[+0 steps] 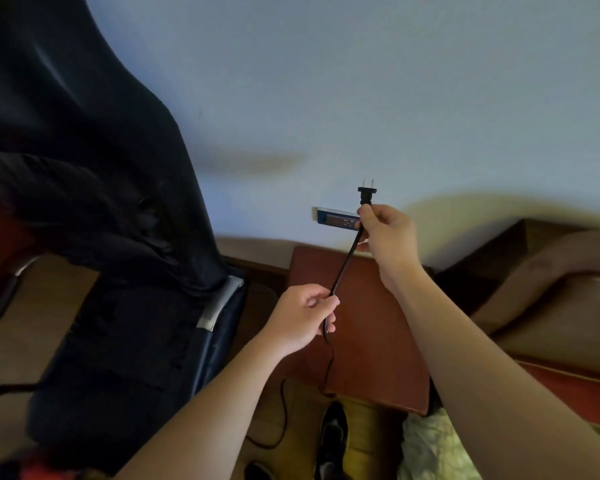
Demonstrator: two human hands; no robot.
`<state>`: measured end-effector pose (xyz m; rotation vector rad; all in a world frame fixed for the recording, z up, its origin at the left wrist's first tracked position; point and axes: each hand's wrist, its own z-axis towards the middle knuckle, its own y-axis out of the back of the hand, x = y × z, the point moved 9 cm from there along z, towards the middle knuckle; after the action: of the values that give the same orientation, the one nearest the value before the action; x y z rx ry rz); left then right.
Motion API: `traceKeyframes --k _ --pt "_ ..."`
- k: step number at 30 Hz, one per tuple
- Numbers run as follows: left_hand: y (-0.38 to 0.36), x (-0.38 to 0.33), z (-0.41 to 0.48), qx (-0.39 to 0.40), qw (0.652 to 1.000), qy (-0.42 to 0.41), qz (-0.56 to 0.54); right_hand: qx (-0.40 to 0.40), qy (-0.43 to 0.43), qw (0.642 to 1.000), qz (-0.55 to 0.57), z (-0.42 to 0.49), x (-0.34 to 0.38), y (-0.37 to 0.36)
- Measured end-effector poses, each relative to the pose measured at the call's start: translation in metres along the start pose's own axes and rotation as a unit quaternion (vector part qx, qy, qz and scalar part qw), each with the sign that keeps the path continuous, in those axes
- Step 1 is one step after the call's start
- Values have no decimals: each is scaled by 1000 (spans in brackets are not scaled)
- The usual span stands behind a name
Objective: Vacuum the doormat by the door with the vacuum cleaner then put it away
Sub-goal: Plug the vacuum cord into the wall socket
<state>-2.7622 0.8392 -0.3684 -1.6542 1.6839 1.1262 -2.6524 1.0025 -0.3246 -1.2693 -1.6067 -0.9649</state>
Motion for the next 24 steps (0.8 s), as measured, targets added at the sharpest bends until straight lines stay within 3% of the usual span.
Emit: traceKeyframes --k 10,24 --pt "-12 75 47 -9 996 82 -37 -8 -91 994 -58 50 -107 -11" --pt "-18 111 87 -17 990 127 -59 -11 -126 990 -67 87 -163 -28"
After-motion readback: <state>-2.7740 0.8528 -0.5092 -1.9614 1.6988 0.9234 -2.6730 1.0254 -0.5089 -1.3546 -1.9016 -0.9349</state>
